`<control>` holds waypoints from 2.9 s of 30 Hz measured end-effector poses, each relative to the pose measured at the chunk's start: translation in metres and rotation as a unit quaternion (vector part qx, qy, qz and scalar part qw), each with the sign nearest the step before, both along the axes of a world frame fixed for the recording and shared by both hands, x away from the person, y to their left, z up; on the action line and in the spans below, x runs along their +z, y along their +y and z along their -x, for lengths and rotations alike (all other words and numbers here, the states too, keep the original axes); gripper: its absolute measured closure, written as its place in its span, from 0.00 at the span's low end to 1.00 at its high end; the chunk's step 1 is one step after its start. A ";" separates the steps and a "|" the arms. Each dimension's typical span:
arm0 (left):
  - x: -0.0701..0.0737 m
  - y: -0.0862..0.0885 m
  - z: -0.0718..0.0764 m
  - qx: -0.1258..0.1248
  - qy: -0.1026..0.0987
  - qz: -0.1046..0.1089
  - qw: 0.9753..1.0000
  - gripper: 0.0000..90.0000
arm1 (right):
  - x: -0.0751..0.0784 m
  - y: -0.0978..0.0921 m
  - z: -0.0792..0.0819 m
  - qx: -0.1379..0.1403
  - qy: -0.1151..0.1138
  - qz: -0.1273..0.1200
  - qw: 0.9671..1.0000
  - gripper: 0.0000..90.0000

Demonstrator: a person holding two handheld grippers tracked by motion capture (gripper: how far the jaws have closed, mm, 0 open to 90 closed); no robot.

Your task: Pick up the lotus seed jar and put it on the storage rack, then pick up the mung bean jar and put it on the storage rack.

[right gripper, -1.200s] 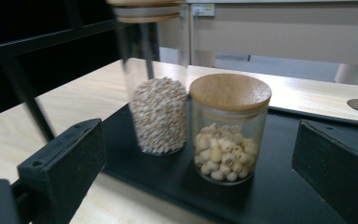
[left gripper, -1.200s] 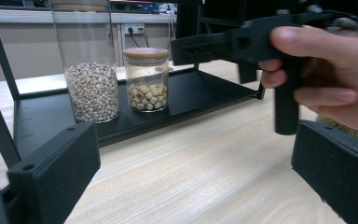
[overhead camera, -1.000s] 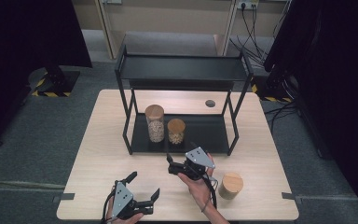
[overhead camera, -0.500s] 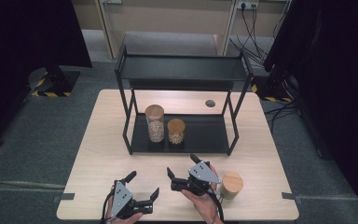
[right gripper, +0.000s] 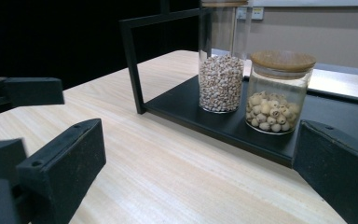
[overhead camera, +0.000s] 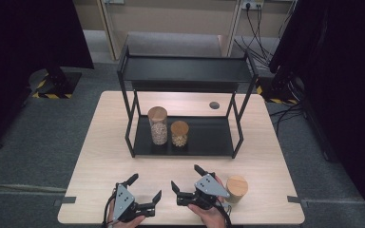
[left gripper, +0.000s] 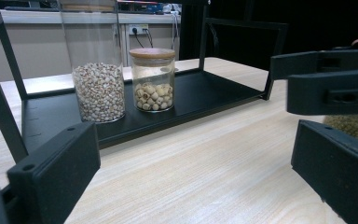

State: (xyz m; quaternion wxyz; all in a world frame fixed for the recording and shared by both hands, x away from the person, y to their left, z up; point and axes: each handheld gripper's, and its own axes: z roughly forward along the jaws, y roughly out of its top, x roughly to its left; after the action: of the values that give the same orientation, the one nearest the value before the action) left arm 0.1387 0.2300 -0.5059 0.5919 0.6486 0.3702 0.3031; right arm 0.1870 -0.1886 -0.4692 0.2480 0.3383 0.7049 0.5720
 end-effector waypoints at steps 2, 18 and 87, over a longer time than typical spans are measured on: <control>0.000 0.000 0.000 0.000 0.001 0.000 1.000 0.01 | -0.001 -0.002 0.003 0.003 -0.003 0.000 1.000 0.03; 0.000 0.000 0.000 0.003 0.000 -0.001 1.000 0.01 | -0.008 -0.012 0.018 0.020 0.006 -0.004 1.000 0.03; -0.001 -0.001 -0.001 0.006 0.002 -0.003 1.000 0.01 | -0.019 -0.096 0.118 -0.082 -0.019 -0.017 0.996 0.03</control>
State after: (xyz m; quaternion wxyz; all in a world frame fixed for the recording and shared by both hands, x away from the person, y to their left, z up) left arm 0.1393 0.2289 -0.5067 0.5871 0.6489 0.3743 0.3067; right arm 0.0686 -0.2844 -0.4886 0.3016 0.3880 0.6601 0.5681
